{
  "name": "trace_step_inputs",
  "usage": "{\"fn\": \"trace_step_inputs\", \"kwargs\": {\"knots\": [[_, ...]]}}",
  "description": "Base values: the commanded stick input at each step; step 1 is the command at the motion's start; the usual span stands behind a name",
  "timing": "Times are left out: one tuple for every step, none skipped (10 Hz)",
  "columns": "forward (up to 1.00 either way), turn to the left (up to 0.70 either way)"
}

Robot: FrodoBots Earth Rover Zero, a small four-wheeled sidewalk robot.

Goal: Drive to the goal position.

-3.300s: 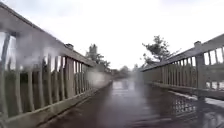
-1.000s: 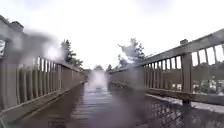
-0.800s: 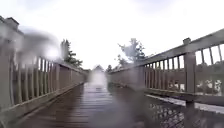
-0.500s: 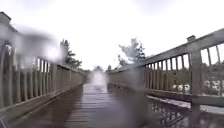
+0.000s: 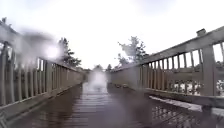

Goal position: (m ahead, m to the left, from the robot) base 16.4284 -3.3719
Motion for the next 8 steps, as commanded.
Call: {"fn": "trace_step_inputs", "kwargs": {"knots": [[0.45,0.27],[0.45,0.27],[0.45,0.27],[0.45,0.27],[0.45,0.26],[0.45,0.19],[0.45,0.0],[0.45,0.0]]}}
